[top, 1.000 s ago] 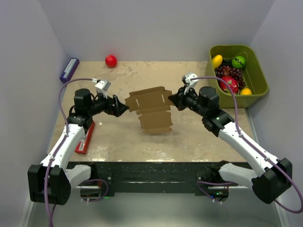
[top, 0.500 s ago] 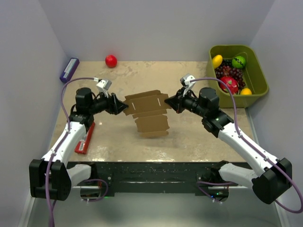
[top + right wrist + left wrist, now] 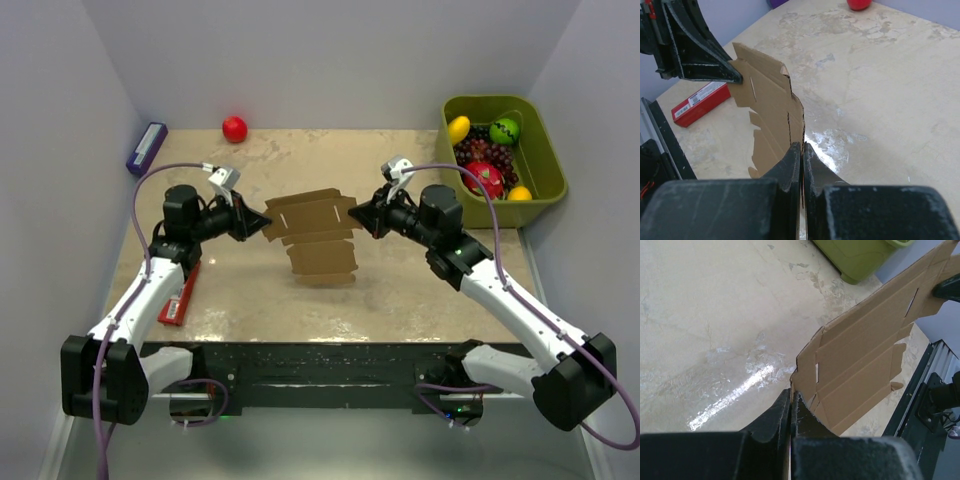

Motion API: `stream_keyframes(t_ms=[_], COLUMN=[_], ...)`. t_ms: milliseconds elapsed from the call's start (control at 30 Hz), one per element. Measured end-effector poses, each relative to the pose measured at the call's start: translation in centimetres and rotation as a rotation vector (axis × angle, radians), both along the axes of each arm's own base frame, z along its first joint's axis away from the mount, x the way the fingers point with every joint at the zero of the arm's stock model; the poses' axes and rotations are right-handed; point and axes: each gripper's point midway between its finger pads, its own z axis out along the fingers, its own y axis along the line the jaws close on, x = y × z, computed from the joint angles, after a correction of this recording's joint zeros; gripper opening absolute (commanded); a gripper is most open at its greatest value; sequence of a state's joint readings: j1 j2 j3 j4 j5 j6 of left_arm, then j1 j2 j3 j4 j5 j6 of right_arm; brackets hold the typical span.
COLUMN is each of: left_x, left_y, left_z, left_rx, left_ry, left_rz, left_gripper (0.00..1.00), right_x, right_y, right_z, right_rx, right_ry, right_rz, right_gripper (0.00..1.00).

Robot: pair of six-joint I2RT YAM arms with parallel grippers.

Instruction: Fold the paper box

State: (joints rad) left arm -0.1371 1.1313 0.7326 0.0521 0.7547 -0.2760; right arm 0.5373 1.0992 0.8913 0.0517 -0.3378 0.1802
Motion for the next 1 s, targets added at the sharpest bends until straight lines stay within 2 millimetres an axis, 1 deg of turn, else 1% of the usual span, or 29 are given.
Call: stream_keyframes(t_ms=[167,233,267,333,367,433,467,533,600,700,800,867,1000], left_x=[0.3,0.3,0.4,0.4,0.4,0.4,0.3,0.3,0.3,0.3,0.0,-0.3,-0.6], left_y=[0.1,0.2,0.2,0.1,0.1,0.2,0.1,0.1,0.1,0.1,-0.5,-1.0,-1.4], left_z=[-0.2,-0.4,-0.6,-1.0,-1.4,-2.1,-2.6,-3.2,-3.7,-4.3,-4.7,-4.9,-5.1], left_rx=[0.007,0.014,0.023,0.048,0.064,0.103,0.127,0.160,0.189,0.217,0.238,0.250,0.274], left_ry=[0.001,0.004,0.003,0.007,0.012,0.023,0.028,0.039,0.047,0.057,0.060,0.058,0.047], left_rz=[0.021,0.032,0.038,0.050,0.058,0.085,0.098,0.122,0.146,0.167,0.161,0.150,0.143], left_gripper=[0.00,0.00,0.00,0.00,0.00,0.00,0.00,0.00,0.00,0.00,0.00,0.00,0.00], right_x=[0.6,0.9,1.1,1.4,1.7,2.1,2.3,2.4,2.4,2.1,1.5,1.4,2.0], right_y=[0.1,0.0,-0.1,-0.4,-0.8,-1.7,-2.2,-2.7,-2.8,-2.1,-0.9,0.0,1.7], right_z=[-0.4,-0.7,-0.9,-1.3,-1.5,-2.0,-2.2,-2.3,-2.4,-2.2,-2.3,-3.4,-5.9], right_rx=[-0.007,-0.007,-0.005,0.000,0.001,0.004,0.012,0.044,0.089,0.196,0.338,0.406,0.473], right_ry=[0.005,0.017,0.026,0.052,0.066,0.118,0.148,0.205,0.258,0.340,0.430,0.517,0.663], right_rz=[-0.039,-0.066,-0.082,-0.127,-0.162,-0.242,-0.283,-0.343,-0.378,-0.393,-0.368,-0.363,-0.373], right_gripper=[0.00,0.17,0.35,0.50,0.64,0.72,0.77,0.80,0.83,0.82,0.81,0.80,0.80])
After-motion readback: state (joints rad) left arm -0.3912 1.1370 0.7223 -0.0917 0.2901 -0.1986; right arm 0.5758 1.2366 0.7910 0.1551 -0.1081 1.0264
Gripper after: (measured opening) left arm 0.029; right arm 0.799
